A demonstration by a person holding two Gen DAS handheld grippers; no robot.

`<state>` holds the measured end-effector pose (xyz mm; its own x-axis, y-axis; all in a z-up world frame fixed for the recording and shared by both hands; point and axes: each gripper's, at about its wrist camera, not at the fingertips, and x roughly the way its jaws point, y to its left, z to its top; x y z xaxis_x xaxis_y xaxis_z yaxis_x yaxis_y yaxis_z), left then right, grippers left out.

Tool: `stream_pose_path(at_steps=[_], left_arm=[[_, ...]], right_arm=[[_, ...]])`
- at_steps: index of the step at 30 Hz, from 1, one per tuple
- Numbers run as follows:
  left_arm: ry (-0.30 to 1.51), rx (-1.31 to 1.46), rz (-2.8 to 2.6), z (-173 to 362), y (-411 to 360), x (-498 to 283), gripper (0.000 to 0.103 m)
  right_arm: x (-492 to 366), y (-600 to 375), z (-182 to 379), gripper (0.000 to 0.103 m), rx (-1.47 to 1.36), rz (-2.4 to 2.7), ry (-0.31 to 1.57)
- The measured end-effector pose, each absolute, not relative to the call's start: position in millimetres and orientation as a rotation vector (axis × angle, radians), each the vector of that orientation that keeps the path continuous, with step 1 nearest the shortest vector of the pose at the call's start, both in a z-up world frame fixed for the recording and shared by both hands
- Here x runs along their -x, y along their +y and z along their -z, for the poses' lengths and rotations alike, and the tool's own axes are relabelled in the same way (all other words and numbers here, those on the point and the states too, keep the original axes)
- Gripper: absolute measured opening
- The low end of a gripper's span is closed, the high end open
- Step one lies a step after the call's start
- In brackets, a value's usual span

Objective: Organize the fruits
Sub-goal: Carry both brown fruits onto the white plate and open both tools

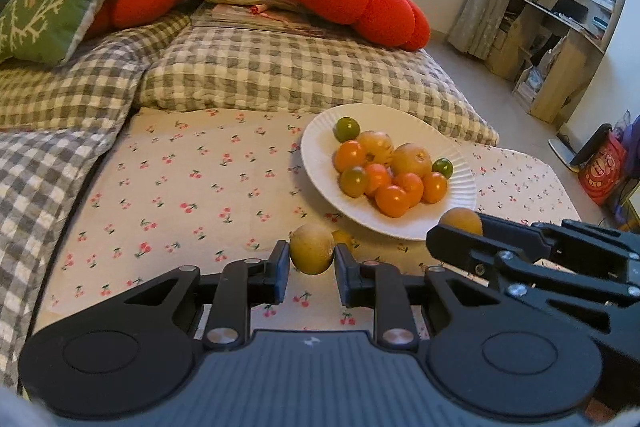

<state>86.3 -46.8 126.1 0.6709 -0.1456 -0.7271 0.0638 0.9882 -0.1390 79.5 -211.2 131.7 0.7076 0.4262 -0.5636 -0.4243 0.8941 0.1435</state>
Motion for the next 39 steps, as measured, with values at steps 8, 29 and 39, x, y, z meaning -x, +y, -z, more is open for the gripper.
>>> stream_pose_path(at_steps=[8, 29, 39], left_arm=[[0.83, 0.146, 0.156, -128.6, -58.6, -108.1, 0.015], [0.869, 0.229, 0.214, -102.9, -81.7, -189.1, 0.015], [0.877, 0.31, 0.204, -87.1, -69.9, -214.7, 0.015]], right_arm=[[-101.4, -231.4, -128.1, 0.023, -0.027, -0.393, 0.617], [-167.4, -305.0, -100.3, 0.023, -0.377, -0.318, 0.704], [-189.6, -311.8, -80.9, 0.023, -0.467, -0.31, 0.773]])
